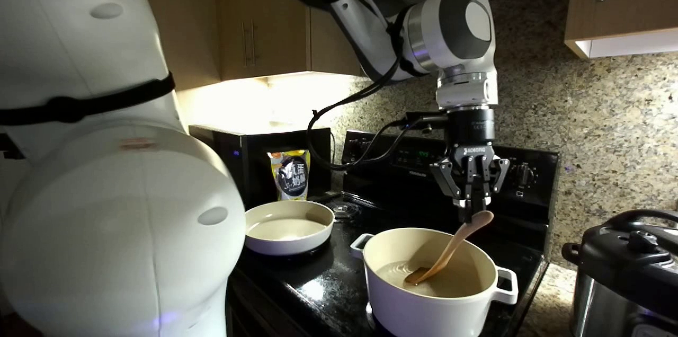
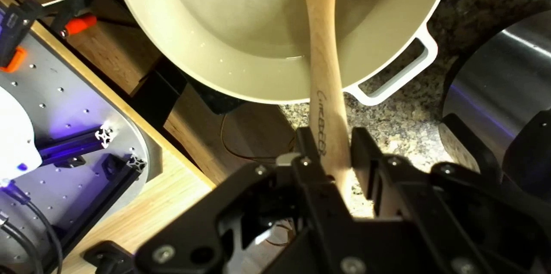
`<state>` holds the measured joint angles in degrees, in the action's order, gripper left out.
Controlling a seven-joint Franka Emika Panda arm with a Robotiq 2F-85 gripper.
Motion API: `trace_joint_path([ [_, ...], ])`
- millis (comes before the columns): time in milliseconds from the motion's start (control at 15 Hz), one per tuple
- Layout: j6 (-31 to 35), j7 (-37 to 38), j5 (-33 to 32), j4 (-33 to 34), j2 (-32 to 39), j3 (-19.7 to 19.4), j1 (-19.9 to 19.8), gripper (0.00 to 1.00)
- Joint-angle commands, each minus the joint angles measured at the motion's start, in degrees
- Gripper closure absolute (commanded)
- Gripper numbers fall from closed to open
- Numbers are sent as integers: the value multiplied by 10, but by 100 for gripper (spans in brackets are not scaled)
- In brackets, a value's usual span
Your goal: Pick up the cooking stick and stir in the pot
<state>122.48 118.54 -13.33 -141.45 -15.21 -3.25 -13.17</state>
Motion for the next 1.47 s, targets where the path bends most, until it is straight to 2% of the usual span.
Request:
trace_joint_path([
  [0,-34,41,14,18,-1,5,3,91],
  [467,-71,81,10,41,7,3,4,91],
  [1133,-95,84,17,48,8,1,7,91],
  [1200,-49,30,-11,-42,-52,-42,-27,91],
  [1400,-20,-10,-18,-92,-69,-85,-55,91],
])
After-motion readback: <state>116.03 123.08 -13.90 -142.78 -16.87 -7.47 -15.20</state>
